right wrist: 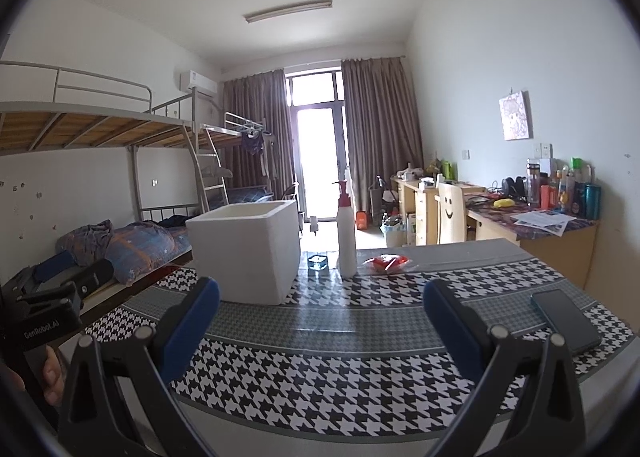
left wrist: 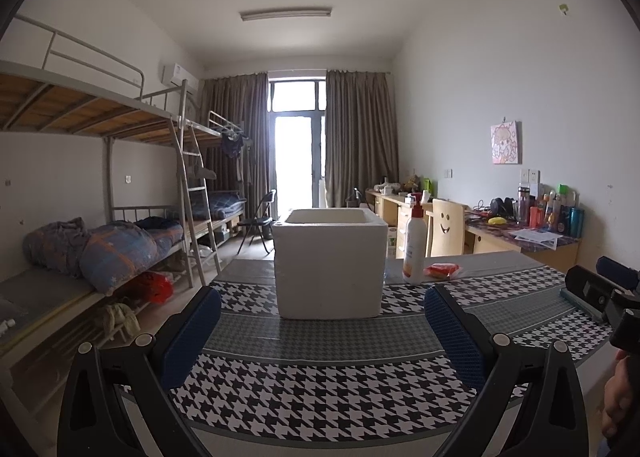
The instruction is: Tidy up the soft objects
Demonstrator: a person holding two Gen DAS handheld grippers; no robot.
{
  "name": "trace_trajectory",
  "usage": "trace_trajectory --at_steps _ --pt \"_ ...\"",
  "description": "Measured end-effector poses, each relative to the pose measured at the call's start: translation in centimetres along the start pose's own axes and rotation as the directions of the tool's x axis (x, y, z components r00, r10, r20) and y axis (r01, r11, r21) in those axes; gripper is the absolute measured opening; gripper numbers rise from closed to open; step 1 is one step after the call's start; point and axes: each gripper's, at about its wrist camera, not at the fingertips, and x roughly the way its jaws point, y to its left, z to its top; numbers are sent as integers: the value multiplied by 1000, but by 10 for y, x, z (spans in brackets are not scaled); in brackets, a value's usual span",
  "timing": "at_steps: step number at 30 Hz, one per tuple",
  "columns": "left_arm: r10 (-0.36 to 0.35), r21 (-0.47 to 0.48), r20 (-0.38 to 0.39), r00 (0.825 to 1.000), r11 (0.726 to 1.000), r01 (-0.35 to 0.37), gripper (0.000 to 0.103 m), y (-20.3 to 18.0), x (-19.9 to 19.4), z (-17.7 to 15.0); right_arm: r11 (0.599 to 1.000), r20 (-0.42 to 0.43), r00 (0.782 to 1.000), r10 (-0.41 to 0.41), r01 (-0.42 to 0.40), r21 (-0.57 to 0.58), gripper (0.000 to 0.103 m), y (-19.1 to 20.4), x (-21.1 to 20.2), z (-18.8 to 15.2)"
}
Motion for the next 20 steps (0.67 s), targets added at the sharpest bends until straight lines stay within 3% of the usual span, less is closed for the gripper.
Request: trace_trajectory --at_steps 20 --pt "-9 7 -15 1000 1000 9 102 -1 1 -4 1000 -20 1000 -1 1 8 103 0 4 -5"
